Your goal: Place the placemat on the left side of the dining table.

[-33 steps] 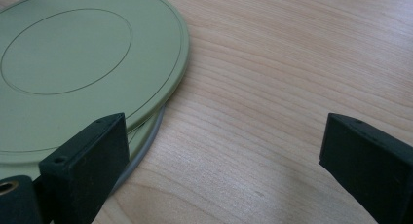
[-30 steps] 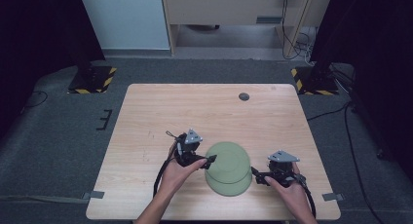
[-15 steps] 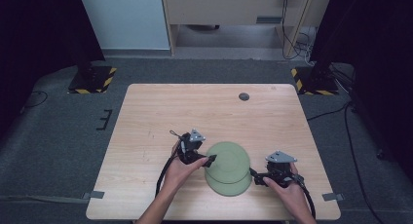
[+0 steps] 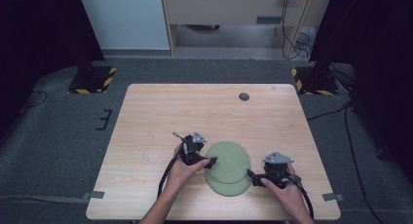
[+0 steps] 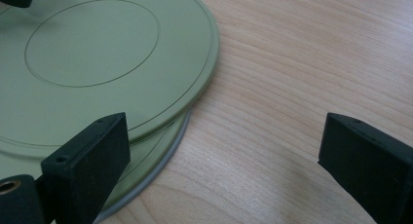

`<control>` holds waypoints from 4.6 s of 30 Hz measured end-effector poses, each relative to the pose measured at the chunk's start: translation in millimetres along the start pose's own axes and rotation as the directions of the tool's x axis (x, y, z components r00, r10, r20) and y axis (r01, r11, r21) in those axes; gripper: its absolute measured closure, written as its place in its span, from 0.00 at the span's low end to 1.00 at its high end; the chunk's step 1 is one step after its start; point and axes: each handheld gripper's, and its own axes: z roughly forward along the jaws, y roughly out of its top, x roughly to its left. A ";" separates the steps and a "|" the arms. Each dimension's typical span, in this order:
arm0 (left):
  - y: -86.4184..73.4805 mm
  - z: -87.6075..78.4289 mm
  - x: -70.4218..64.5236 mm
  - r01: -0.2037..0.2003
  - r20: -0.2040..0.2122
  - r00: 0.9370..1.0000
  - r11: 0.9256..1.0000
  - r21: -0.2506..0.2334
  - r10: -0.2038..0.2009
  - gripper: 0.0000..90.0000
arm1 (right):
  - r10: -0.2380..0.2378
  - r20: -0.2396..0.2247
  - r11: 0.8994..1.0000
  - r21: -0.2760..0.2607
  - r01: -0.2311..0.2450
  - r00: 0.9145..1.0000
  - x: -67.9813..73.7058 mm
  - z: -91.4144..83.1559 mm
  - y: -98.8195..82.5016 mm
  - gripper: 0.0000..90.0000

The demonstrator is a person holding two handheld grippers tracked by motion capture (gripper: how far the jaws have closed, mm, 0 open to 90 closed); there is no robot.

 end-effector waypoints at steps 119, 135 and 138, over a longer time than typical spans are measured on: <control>34.8 -27.6 -13.3 0.075 0.119 0.991 0.986 -0.148 -0.058 0.95 | 0.051 0.015 0.998 -0.023 -0.051 0.999 -13.8 -3.7 0.4 0.05; 42.6 -41.0 -5.4 0.063 0.085 0.995 0.984 -0.165 -0.050 0.95 | 0.091 0.090 0.996 -0.024 -0.090 0.992 -30.5 -5.8 -2.9 0.06; 43.3 -42.0 -4.9 0.060 0.084 0.995 0.984 -0.167 -0.046 0.95 | 0.094 0.095 0.996 -0.021 -0.092 0.991 -32.5 -5.4 -3.5 0.06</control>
